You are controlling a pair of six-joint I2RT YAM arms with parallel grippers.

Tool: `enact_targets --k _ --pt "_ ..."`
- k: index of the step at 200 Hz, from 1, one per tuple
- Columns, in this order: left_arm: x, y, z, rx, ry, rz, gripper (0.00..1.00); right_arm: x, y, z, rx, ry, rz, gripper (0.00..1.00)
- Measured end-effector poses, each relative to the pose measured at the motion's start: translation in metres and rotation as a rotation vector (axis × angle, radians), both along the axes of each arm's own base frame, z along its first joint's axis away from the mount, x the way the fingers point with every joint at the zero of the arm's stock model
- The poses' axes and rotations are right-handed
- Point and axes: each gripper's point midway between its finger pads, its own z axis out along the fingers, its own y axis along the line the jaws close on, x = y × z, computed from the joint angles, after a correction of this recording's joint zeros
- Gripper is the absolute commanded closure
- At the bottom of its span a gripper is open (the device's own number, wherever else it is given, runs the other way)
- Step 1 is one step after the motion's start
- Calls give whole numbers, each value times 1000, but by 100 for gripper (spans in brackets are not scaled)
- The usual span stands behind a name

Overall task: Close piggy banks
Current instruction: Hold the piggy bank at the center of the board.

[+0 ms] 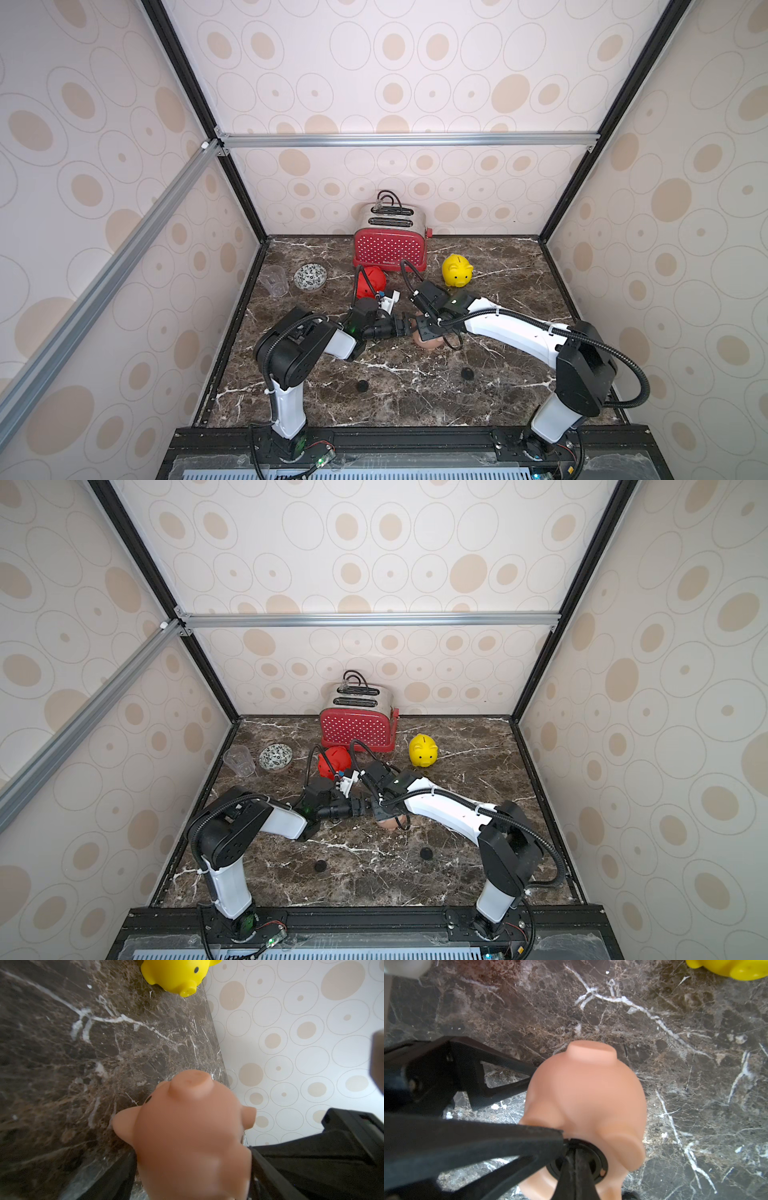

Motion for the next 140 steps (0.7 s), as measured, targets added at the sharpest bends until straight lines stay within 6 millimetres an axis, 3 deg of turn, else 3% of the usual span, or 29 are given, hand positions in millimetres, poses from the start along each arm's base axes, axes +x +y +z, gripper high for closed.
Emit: enact_targets --k 140 --pt "-4 1 -3 7 17 -7 18 -2 -2 1 -1 29 -62 100"
